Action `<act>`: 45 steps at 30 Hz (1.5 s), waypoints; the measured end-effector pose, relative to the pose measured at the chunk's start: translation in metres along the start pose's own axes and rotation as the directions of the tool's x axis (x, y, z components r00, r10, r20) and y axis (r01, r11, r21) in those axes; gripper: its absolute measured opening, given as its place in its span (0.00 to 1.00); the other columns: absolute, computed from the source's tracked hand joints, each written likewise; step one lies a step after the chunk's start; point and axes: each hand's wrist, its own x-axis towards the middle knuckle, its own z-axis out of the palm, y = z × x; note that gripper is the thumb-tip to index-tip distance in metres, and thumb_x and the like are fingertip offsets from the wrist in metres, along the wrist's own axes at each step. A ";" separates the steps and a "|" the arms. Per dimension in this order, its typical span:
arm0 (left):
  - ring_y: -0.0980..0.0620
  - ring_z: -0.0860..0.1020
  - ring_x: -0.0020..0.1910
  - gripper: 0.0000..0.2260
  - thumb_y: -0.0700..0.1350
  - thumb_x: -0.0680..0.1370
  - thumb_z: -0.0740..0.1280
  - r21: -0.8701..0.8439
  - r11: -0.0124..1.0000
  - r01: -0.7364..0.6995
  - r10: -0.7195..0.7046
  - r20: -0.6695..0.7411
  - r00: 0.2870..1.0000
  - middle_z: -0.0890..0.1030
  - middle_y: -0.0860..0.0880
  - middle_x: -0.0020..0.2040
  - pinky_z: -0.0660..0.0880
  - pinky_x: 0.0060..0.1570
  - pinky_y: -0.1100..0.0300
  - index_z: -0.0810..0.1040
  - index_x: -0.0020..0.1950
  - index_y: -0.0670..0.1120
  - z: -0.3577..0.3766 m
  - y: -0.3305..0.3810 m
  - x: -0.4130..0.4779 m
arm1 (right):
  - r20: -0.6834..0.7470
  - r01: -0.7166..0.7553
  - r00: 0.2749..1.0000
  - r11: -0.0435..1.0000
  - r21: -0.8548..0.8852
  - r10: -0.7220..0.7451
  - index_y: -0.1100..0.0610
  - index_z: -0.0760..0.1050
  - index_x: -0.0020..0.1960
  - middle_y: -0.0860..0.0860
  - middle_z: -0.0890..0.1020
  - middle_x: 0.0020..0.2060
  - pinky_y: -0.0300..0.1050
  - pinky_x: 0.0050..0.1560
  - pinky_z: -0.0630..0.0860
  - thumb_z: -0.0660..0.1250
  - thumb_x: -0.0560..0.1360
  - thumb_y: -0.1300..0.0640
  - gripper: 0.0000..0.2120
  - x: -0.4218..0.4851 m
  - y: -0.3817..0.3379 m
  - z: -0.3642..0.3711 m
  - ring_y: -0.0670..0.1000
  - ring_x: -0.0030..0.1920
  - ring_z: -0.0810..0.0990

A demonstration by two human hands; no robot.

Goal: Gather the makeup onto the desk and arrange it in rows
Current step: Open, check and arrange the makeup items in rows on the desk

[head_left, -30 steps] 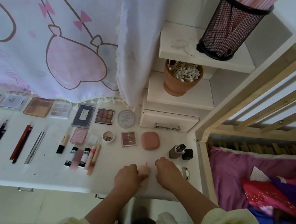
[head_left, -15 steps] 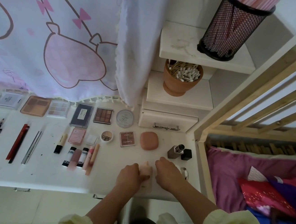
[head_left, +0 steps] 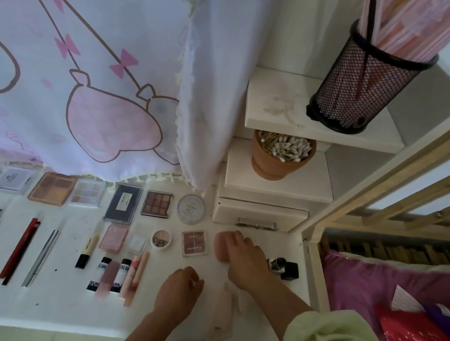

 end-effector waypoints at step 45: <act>0.38 0.82 0.50 0.32 0.58 0.75 0.66 -0.864 0.012 0.503 0.136 0.500 0.855 0.79 0.30 0.54 0.82 0.47 0.51 0.72 0.63 0.30 -0.092 0.053 -0.046 | -0.081 0.169 0.984 0.720 0.673 -0.156 0.47 0.73 0.68 0.40 0.76 0.64 0.40 0.62 0.72 0.74 0.68 0.41 0.31 -0.070 -0.013 -0.078 0.42 0.64 0.74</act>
